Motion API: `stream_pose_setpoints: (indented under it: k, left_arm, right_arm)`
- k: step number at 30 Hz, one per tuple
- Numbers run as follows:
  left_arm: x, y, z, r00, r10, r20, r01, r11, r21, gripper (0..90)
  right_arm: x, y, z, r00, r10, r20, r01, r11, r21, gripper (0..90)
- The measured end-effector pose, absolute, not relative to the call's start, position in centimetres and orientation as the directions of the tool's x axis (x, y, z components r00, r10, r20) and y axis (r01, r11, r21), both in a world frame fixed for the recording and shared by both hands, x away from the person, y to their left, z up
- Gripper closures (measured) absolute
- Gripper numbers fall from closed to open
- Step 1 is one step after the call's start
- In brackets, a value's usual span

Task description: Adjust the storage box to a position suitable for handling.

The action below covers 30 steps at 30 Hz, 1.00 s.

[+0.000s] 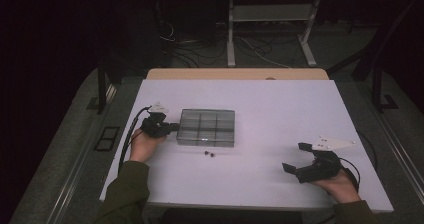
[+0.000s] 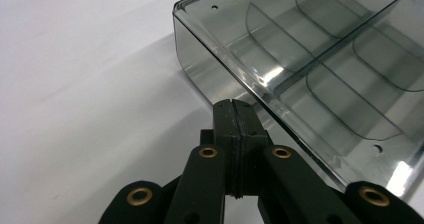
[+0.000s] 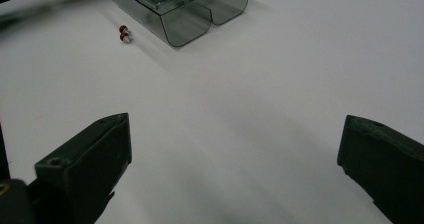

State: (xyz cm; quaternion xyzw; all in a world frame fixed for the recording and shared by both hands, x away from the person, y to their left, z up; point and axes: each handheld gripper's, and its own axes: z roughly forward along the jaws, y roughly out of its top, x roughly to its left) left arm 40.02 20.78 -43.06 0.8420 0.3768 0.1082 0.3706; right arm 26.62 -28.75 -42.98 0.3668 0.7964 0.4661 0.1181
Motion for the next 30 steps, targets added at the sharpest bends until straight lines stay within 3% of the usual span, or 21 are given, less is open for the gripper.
stream_pose_setpoints:
  k: [30]
  left_arm:
    - [40.0,13.8,-43.0,0.787,0.609,-0.099,0.488,-0.517,0.703,89.3]
  right_arm:
    - [26.6,-28.8,-42.9,-0.704,0.691,0.162,0.475,0.289,0.831,0.5]
